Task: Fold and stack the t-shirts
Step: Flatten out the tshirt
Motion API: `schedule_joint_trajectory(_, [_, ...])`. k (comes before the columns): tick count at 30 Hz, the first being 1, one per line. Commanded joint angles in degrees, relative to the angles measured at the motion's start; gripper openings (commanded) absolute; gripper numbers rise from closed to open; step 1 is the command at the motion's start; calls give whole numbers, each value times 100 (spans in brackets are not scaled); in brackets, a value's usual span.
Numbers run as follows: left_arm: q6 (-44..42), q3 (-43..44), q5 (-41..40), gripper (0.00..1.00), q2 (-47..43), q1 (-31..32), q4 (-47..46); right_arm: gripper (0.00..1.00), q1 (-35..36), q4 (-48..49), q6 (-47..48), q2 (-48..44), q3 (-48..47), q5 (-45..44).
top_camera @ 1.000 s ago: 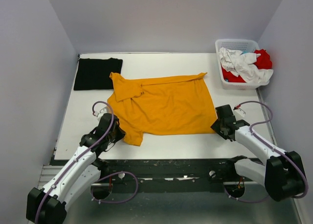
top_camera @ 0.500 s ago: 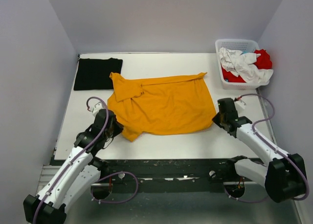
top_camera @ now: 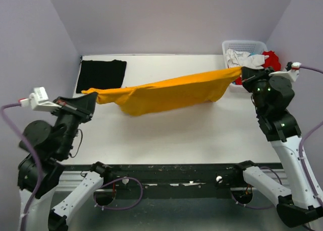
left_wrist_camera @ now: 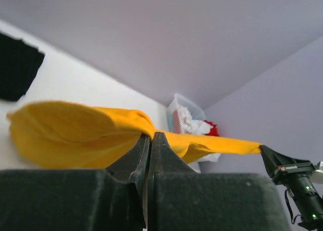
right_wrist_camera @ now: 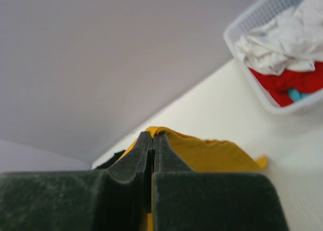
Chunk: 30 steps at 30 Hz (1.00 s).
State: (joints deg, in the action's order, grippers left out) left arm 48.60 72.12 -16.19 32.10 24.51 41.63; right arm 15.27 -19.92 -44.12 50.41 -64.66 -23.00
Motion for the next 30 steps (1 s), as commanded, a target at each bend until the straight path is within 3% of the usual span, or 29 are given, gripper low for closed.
schedule_joint_trajectory(1, [-921,1458,420,0,155,34,-145,1,-20,-66,615,-277,-878,-121])
schedule_joint_trajectory(9, [-1438,3819,2309,0,745,29,377,1,-15,-913,1019,-751,-2373,308])
schedule_joint_trajectory(17, [-1511,4566,3087,0,663,-53,264,1,-11,-1330,1082,-1203,-3051,730])
schedule_joint_trajectory(20, [-1528,4473,3244,0,797,-147,223,1,-19,-1372,1080,-1258,-3019,570])
schedule_joint_trajectory(25, [-1806,3891,2541,0,1325,-166,114,1,-16,-1367,1098,-1066,-2606,-360])
schedule_joint_trajectory(30, [-2070,3297,436,0,2611,-173,142,1,-16,-1311,940,-419,-1566,-1646])
